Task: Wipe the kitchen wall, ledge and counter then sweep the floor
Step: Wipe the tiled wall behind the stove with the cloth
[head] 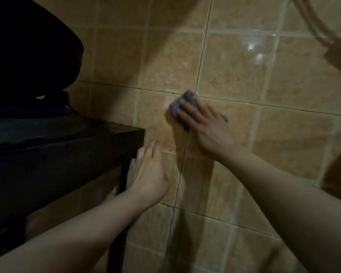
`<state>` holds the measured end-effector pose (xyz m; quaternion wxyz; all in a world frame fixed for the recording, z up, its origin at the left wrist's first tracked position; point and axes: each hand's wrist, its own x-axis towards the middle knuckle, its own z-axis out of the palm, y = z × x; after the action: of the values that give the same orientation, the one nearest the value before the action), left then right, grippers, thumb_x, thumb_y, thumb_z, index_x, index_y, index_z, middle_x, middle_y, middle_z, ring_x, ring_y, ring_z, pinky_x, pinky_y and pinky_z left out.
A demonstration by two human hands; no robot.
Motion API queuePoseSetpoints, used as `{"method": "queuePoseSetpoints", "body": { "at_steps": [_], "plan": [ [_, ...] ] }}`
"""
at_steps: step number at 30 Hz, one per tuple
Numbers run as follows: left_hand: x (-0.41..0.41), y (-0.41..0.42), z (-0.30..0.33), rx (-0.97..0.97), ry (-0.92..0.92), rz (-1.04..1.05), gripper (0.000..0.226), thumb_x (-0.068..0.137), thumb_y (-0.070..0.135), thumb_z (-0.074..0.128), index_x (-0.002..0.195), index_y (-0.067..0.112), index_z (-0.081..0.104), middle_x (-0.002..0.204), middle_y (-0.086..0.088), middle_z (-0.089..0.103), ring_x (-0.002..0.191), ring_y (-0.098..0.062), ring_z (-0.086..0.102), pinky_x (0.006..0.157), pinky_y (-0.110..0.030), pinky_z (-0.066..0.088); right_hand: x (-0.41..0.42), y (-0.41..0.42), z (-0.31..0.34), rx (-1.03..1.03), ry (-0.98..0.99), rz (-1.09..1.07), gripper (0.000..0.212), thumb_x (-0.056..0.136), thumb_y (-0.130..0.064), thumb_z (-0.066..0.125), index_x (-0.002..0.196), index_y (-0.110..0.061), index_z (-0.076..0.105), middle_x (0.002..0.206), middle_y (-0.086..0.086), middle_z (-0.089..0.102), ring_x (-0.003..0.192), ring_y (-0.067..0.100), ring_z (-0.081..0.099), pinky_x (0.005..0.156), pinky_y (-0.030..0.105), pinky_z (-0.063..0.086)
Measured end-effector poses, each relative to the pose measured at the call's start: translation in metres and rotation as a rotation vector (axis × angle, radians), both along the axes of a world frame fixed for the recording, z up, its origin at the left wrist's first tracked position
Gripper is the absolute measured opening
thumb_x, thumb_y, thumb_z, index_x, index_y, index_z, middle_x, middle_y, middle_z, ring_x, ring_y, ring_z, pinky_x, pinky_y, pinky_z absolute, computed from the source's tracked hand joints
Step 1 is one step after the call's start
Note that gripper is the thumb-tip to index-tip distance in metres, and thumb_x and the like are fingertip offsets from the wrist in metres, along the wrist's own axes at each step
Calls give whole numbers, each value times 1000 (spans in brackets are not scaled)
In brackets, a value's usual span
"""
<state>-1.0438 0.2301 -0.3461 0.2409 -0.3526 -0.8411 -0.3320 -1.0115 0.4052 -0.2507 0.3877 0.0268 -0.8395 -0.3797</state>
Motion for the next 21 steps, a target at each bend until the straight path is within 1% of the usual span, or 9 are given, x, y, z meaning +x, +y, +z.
{"method": "queuePoseSetpoints", "body": {
  "at_steps": [2,4,6,8,10,14,15,19,21],
  "plan": [
    [2,-2,-2,16,2,4,86,84,21,60,149,24,2,155,6,7,140,-14,10,115,-35,20,-10,-10,7,-116,79,-23,62,86,-22,19,147,-22,29,157,2,18,145,31,12,115,39,5],
    [3,-4,-6,18,-8,-9,86,85,20,58,149,22,1,156,6,6,141,-14,8,116,-35,19,-18,-18,-14,-51,40,1,61,83,-23,27,142,-19,40,152,5,31,141,35,25,113,40,8],
    [4,-9,-9,16,-17,-25,85,86,19,57,150,21,1,156,6,6,141,-14,9,116,-37,20,-23,-17,-47,45,-134,38,61,79,-25,31,136,-17,50,145,6,44,134,35,39,109,41,15],
    [6,-15,-12,15,-28,-32,84,86,18,56,150,21,1,156,6,5,141,-14,9,116,-38,20,-20,-16,-65,73,-259,5,59,81,-28,33,137,-19,49,146,3,43,135,32,38,110,40,17],
    [8,-18,-14,10,-41,-29,83,87,19,56,150,20,2,156,6,5,141,-14,8,117,-38,18,-21,-23,-52,59,-239,22,58,83,-27,31,138,-20,47,147,3,41,136,31,37,109,38,16],
    [6,-24,-13,-3,-48,-29,83,88,20,55,150,21,0,156,8,4,141,-14,8,117,-37,18,-33,-39,-5,-58,-90,-41,57,97,-23,27,151,-26,10,159,-3,-3,146,25,-5,116,38,-4],
    [5,-26,-14,-8,-51,-31,84,87,20,56,150,21,-1,156,8,3,141,-14,7,117,-37,18,-36,-42,-1,-74,-64,-48,58,97,-24,29,151,-27,7,159,-4,-5,146,25,-9,116,39,-5],
    [3,-29,-23,-12,-78,-25,81,87,18,54,150,18,3,156,5,6,141,-15,8,117,-38,17,-44,-41,-47,-4,-48,27,58,84,-24,30,140,-18,45,150,5,36,139,34,29,112,41,11],
    [2,-29,-31,-21,-100,-17,81,86,20,55,150,18,4,156,4,8,141,-15,8,117,-38,17,-44,-36,-79,-9,-89,-8,58,82,-25,32,137,-16,49,147,6,41,137,34,33,112,41,11]
  ]
}}
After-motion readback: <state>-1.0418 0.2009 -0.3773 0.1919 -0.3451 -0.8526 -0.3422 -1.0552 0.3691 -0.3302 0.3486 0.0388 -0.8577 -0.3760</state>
